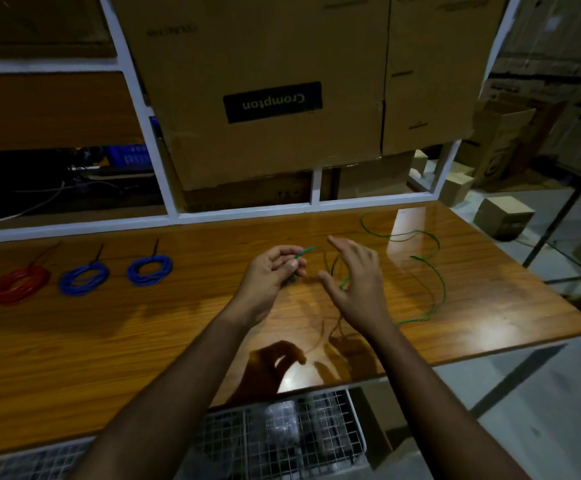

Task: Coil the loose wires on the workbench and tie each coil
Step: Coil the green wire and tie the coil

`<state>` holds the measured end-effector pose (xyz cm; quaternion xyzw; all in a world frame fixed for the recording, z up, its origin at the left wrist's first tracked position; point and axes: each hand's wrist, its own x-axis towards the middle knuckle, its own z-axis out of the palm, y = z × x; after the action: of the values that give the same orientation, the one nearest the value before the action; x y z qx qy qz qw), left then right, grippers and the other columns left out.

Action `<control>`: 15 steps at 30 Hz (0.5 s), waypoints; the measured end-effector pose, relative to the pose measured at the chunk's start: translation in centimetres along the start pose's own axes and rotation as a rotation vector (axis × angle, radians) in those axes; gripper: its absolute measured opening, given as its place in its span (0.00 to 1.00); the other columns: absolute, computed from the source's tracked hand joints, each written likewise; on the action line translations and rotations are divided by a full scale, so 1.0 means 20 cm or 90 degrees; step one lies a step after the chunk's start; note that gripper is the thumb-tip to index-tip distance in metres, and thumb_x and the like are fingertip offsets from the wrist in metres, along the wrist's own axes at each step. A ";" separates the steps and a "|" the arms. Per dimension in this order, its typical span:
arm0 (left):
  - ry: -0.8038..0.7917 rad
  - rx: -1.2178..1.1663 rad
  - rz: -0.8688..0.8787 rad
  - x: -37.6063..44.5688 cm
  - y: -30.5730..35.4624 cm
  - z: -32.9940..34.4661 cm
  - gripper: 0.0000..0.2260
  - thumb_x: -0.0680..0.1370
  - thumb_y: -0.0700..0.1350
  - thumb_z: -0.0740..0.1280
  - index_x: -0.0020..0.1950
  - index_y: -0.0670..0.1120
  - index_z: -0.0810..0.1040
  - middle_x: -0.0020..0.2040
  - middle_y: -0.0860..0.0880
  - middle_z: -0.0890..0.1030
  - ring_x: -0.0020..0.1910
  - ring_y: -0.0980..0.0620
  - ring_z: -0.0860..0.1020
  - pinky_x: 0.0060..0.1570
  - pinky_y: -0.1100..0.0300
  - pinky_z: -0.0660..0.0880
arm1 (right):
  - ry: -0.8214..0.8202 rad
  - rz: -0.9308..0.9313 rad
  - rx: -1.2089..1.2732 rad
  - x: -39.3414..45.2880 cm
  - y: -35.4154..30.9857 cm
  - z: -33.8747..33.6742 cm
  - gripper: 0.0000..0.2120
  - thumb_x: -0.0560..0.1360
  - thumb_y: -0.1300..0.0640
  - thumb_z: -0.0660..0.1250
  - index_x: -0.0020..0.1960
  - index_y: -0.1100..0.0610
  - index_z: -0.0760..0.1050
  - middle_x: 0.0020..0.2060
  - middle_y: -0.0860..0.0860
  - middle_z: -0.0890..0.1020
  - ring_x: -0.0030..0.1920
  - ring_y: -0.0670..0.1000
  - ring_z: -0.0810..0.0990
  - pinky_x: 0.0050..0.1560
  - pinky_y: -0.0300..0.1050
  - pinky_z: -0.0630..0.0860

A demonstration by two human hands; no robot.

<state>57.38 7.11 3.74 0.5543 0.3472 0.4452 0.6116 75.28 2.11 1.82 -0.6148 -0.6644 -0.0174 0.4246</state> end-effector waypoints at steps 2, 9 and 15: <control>-0.026 -0.024 0.015 -0.02 0.06 0.03 0.10 0.81 0.34 0.61 0.57 0.43 0.78 0.45 0.48 0.83 0.43 0.53 0.81 0.45 0.61 0.78 | -0.053 -0.043 -0.103 0.07 -0.06 0.01 0.25 0.78 0.46 0.63 0.74 0.45 0.66 0.71 0.48 0.69 0.69 0.51 0.64 0.60 0.52 0.64; -0.072 -0.001 -0.048 -0.05 0.19 0.00 0.08 0.83 0.36 0.57 0.54 0.41 0.76 0.36 0.49 0.76 0.30 0.58 0.68 0.31 0.65 0.64 | -0.119 -0.029 0.197 0.23 -0.08 -0.07 0.08 0.81 0.56 0.64 0.43 0.51 0.76 0.36 0.48 0.81 0.38 0.47 0.80 0.41 0.50 0.78; -0.112 -0.488 -0.098 -0.05 0.36 -0.08 0.06 0.79 0.39 0.55 0.47 0.41 0.72 0.32 0.51 0.67 0.30 0.56 0.61 0.32 0.64 0.59 | -0.257 0.133 0.510 0.18 -0.05 -0.06 0.13 0.79 0.49 0.65 0.48 0.59 0.77 0.32 0.50 0.71 0.31 0.44 0.68 0.32 0.40 0.64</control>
<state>54.48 6.60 10.47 0.2945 0.1429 0.4457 0.8332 75.50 4.08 5.32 -0.4568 -0.6225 0.4038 0.4907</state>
